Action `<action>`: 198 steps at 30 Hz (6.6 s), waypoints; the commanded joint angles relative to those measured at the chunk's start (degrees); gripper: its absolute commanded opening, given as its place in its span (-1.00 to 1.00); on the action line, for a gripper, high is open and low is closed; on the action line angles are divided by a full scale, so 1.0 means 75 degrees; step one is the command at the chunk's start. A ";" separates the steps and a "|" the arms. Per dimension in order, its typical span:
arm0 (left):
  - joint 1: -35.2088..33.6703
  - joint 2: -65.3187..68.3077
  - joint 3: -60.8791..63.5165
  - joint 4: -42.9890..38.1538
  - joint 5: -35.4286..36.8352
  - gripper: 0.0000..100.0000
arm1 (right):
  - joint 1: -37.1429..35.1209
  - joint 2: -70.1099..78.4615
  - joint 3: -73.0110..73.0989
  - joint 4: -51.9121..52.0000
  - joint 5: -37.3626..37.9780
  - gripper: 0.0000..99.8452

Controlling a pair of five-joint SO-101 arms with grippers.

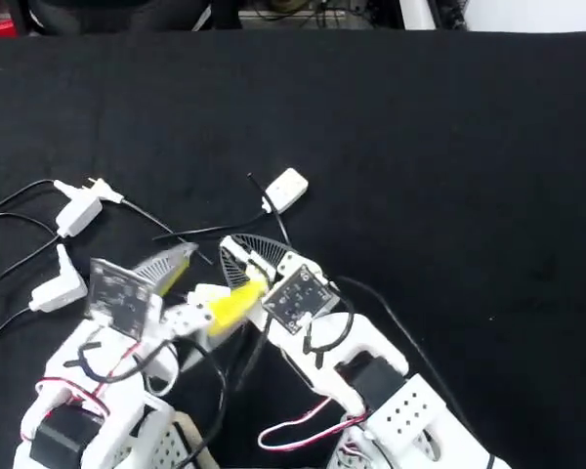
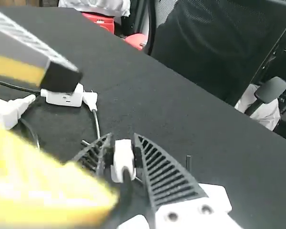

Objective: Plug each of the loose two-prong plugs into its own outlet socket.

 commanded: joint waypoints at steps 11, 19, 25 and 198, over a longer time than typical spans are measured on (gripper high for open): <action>-0.4284 -0.0035 -0.0346 0.0105 0.0094 -0.32 | 0.1313 0.0721 -0.1401 0.0785 -0.0070 -0.98; -0.4788 -0.0035 0.1131 0.0105 -0.1020 -0.32 | 0.2415 0.4472 -0.3944 0.0785 -0.0082 -0.98; -0.4870 -0.0035 0.2338 0.0094 -0.2473 -0.32 | 0.2919 0.7707 -0.5972 0.0785 -0.0012 -0.98; -0.4507 0.0000 0.4073 -0.0234 -0.4923 -0.32 | 0.1899 1.2501 -0.9500 0.9342 -0.0598 -0.79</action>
